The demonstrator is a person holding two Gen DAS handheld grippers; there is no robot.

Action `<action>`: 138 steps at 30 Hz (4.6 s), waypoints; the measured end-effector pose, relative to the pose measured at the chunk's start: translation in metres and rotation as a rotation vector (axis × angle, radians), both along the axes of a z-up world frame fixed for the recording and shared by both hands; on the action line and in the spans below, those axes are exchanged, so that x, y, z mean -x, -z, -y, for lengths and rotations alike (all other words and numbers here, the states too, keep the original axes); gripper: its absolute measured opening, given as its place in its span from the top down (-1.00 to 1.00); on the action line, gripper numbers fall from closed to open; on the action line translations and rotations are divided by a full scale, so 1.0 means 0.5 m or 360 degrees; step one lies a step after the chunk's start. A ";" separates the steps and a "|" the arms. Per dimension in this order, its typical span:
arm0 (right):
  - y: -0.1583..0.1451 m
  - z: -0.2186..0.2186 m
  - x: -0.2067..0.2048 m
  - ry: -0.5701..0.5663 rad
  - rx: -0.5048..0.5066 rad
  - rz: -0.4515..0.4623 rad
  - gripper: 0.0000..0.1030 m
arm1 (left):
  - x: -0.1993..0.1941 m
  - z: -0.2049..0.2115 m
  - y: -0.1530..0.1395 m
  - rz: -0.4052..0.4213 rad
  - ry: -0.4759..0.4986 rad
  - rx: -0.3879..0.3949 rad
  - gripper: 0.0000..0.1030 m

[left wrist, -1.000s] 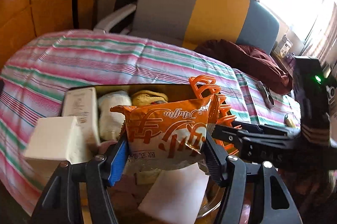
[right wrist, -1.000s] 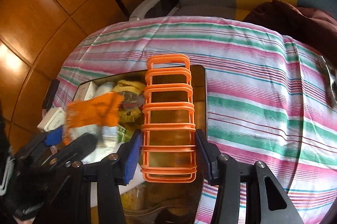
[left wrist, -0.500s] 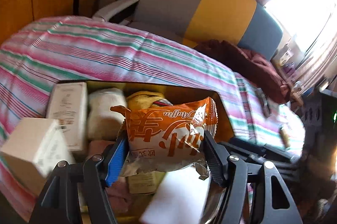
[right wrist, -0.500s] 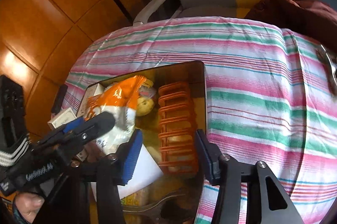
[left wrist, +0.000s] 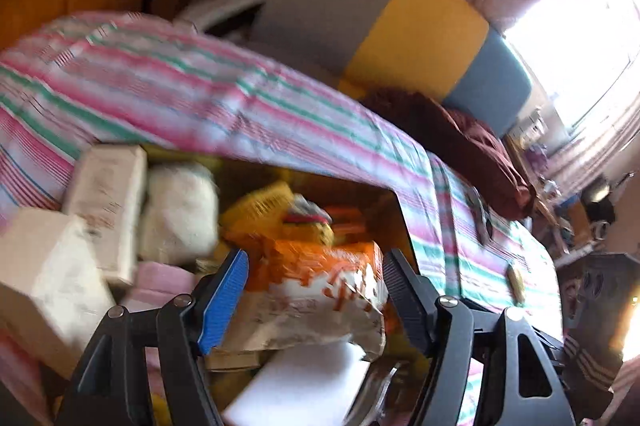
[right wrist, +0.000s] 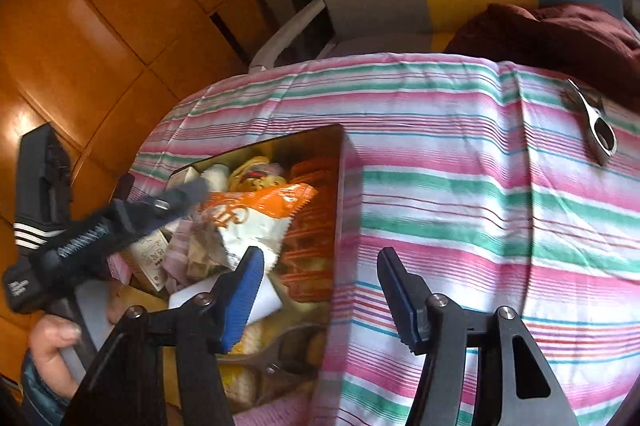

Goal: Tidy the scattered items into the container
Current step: 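Lower the rack and snack bag into the tray and open both tools, then move the right tool to the WEIDAN cracker pack while the left tool heads to the silver clip, then position the right tool around the WEIDAN pack while the left tool lowers over the silver clip, then grasp the silver clip with the left tool while the right tool grasps the WEIDAN pack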

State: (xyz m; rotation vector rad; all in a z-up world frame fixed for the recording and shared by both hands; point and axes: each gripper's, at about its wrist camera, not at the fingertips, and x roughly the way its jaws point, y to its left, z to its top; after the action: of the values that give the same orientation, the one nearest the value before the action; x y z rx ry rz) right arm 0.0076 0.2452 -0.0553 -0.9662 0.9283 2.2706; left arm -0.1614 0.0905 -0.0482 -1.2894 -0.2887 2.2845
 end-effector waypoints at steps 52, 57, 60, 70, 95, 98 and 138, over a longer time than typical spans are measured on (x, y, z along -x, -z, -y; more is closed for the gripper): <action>0.101 -0.412 -0.553 0.0521 -0.0089 0.0570 -0.16 | -0.287 -0.359 -0.040 -0.0127 0.0865 0.0264 -0.37; 0.111 -0.406 -0.538 0.0466 -0.0103 0.0655 -0.09 | -0.284 -0.430 -0.041 -0.0181 0.0949 0.0324 -0.37; 0.122 -0.407 -0.537 0.0462 -0.0072 0.0678 -0.08 | -0.276 -0.472 -0.051 -0.0258 0.1015 0.0374 -0.37; 0.124 -0.403 -0.555 0.0517 -0.0007 0.0605 -0.18 | -0.191 -0.623 -0.063 -0.0505 0.1398 0.0531 -0.37; 0.129 -0.414 -0.522 0.0483 0.0021 0.0647 -0.48 | -0.084 -0.907 0.060 -0.0798 0.2126 0.1008 0.01; 0.128 -0.412 -0.521 0.0481 0.0020 0.0653 -0.48 | -0.076 -0.920 0.077 -0.0757 0.2196 0.1017 0.03; 0.110 -0.334 -0.438 0.0079 -0.0028 0.0485 0.03 | -0.233 -0.573 0.102 -0.0097 0.1309 0.0567 0.61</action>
State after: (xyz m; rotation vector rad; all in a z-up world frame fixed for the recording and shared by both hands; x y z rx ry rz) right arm 0.2268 0.4121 -0.1101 -1.2245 0.7887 2.0132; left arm -0.0450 0.3767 -0.0994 -1.1878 0.5964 1.6807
